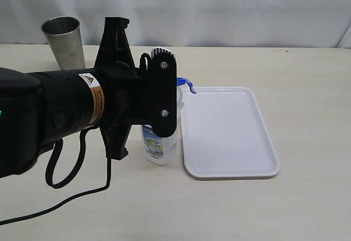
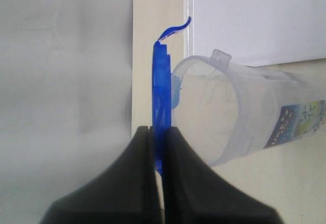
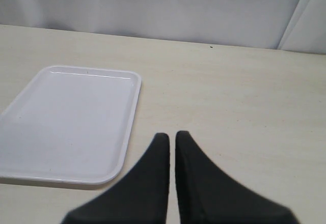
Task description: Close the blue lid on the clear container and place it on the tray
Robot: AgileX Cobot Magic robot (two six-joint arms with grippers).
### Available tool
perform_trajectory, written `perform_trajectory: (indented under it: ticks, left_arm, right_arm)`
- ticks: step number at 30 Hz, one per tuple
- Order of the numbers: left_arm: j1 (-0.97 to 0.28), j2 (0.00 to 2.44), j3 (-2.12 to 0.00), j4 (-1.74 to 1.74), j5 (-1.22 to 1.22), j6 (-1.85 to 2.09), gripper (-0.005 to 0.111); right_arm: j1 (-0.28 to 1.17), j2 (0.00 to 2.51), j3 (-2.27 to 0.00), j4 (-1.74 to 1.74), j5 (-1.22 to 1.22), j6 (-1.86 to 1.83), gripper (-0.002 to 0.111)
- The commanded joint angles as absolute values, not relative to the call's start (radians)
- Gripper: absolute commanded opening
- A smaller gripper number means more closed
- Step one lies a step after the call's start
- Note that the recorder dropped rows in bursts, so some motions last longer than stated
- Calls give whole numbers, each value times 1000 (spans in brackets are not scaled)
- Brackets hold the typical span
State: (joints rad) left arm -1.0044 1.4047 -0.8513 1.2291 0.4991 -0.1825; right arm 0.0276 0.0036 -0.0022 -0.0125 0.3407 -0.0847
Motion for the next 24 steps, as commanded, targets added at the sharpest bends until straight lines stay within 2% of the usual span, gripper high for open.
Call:
perform_trajectory:
  ticks: [1,24]
  left_arm:
    - [-1012,1414,-851,1222,531,-210,0]
    - [-1012,1414,-851,1420,543,-214,0]
  right_arm:
    - [25,0,0,-12,341,-82,5]
    - [25,0,0,-12,341,-82,5]
